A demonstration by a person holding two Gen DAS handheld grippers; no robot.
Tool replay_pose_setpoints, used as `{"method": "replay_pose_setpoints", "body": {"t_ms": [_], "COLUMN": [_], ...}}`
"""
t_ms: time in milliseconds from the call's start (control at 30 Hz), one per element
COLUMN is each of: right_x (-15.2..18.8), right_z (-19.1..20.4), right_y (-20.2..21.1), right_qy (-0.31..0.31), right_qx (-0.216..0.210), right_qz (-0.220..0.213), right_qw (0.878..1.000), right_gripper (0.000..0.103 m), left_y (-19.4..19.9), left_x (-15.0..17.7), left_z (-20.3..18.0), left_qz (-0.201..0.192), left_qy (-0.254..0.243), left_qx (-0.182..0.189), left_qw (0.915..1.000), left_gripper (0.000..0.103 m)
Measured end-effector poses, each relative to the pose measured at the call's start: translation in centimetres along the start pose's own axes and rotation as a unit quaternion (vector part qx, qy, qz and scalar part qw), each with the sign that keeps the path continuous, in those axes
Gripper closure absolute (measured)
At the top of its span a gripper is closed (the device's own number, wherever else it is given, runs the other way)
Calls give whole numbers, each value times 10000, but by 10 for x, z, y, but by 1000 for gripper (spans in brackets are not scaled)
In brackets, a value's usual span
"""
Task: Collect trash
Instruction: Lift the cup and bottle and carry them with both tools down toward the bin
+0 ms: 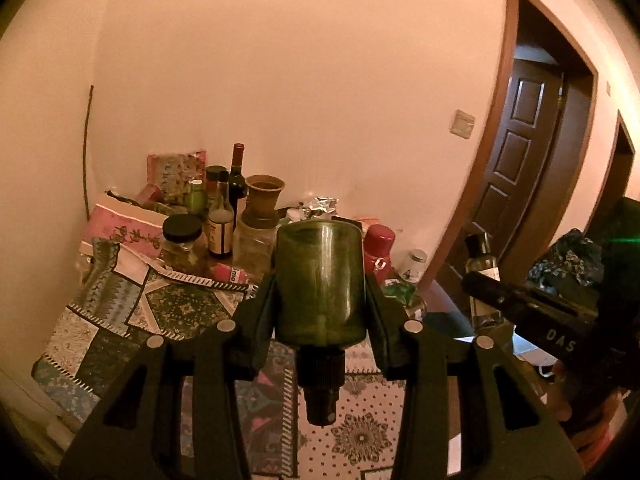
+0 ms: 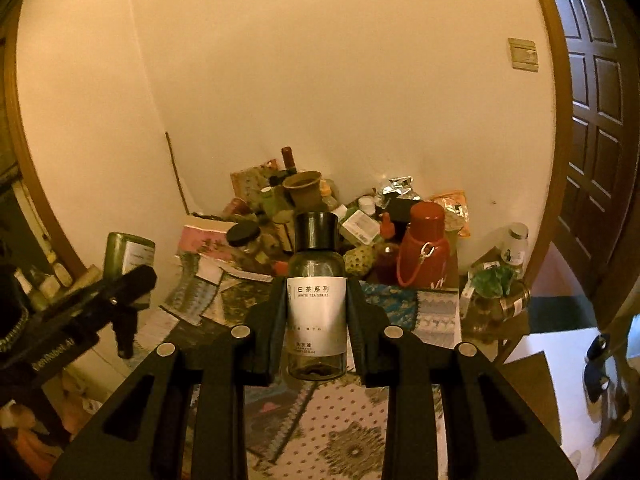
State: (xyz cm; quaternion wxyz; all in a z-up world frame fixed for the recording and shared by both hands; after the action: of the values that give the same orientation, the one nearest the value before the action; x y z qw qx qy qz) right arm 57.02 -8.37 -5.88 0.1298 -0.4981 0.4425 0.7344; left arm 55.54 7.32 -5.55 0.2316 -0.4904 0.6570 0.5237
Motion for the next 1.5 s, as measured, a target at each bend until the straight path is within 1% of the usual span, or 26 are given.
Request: {"method": "replay_pose_setpoints", "body": {"t_ms": [133,200,333,533,633,767,833,1033,1167,1267,1300,1400,1500], "right_x": [14,25,46,84,104,126,137,167,191,213,220,242,269], "right_z": [21,37,67,119,142,164,171,180,180,175,172,164,152], "right_y": [15,24,42,69,85,101,108,114,111,103,98,83,61], "right_qy": [-116,-176,-326,-585,-700,-804,-873,-1055,-1146,-1234,-1270,-1375,-1477], "right_qx": [137,235,389,532,569,639,668,676,629,551,531,464,422], "right_qz": [21,53,126,227,259,370,475,907,1213,1461,1543,1765,2016], "right_qw": [9998,9996,9986,9966,9956,9940,9928,9880,9840,9800,9784,9736,9674], "right_gripper": [77,77,77,77,77,77,77,77,77,77,77,77,77], "left_y": [25,38,73,134,159,183,191,198,190,178,171,153,126], "left_x": [10,15,33,68,85,105,116,143,169,188,199,220,249], "left_z": [11,18,41,82,99,117,122,128,131,132,132,134,137], "left_qz": [42,73,193,327,427,570,719,1134,1489,1762,1895,2136,2422], "left_qy": [-39,-72,-203,-317,-366,-418,-414,-417,-380,-333,-325,-294,-218], "left_qx": [219,320,506,613,676,713,734,709,623,549,505,421,302], "left_qw": [9997,9994,9983,9971,9961,9950,9938,9901,9862,9823,9800,9756,9695], "left_gripper": [62,62,62,62,62,62,62,62,62,62,62,62,62]}}
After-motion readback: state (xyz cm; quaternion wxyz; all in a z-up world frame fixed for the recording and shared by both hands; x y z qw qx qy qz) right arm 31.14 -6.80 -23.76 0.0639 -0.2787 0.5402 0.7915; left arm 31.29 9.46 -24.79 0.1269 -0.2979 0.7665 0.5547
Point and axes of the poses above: each gripper's, at about its wrist camera, not at the fingertips, and y roughly against the way its jaws point, z to its left, x to its underside, the point moved 4 cm from there along -y, roughly the way its jaws point, and after that the axes turned 9 degrees about y, right-handed, at the moved point
